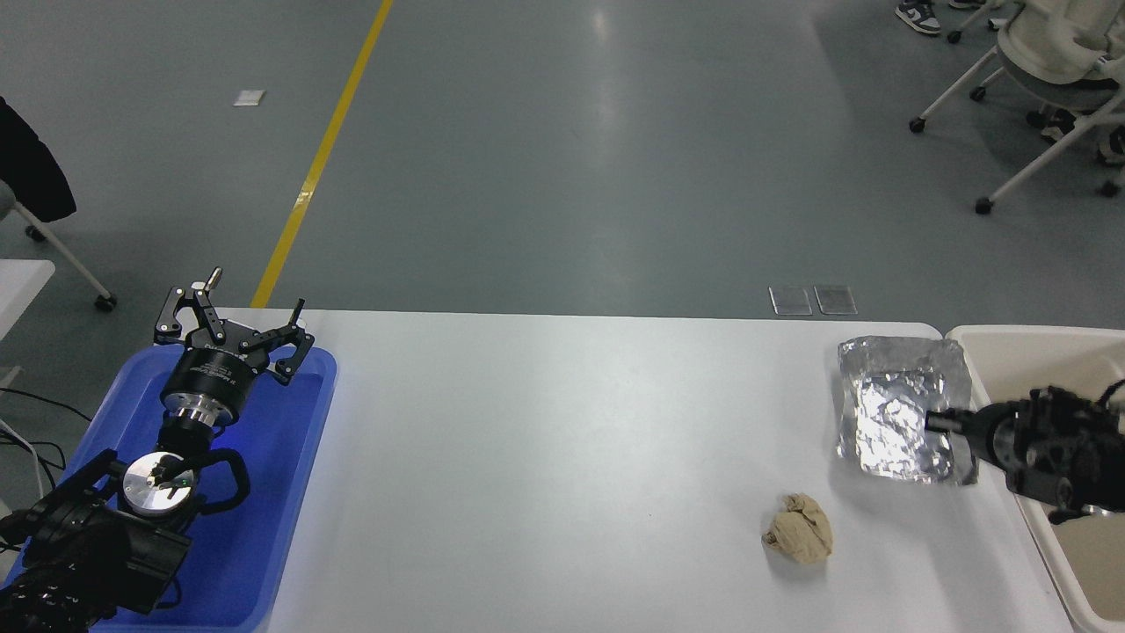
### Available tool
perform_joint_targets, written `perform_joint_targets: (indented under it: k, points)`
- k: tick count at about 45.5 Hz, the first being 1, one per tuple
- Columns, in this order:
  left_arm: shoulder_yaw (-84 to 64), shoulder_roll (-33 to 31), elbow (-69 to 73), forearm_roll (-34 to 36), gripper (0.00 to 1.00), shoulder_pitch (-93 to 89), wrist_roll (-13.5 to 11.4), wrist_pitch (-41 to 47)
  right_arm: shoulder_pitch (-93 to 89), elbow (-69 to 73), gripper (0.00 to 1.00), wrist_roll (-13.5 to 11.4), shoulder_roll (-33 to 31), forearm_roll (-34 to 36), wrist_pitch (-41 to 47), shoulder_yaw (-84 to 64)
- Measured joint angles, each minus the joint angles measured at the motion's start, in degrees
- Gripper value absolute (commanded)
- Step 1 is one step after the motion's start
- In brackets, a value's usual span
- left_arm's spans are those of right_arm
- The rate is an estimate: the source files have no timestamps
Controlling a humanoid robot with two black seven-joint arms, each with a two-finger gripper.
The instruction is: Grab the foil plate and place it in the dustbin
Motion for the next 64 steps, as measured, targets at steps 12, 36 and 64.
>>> perform_joint_targets:
  k: [12,36,64]
  points:
    - [0.0,0.0,0.0,0.0,1.00,0.0,0.0,0.0,15.3,9.7,0.00,-0.3,-7.5,-2.3,7.9,-0.9]
    - [0.0,0.0,0.0,0.0,1.00,0.0,0.0,0.0,40.0,14.3,0.00,-0.7,-16.6,-3.6,31.7,-3.9]
    - [0.0,0.0,0.0,0.0,1.00,0.0,0.0,0.0,46.4,12.4,0.00,-0.9,-19.4,-6.1,39.2,-6.0]
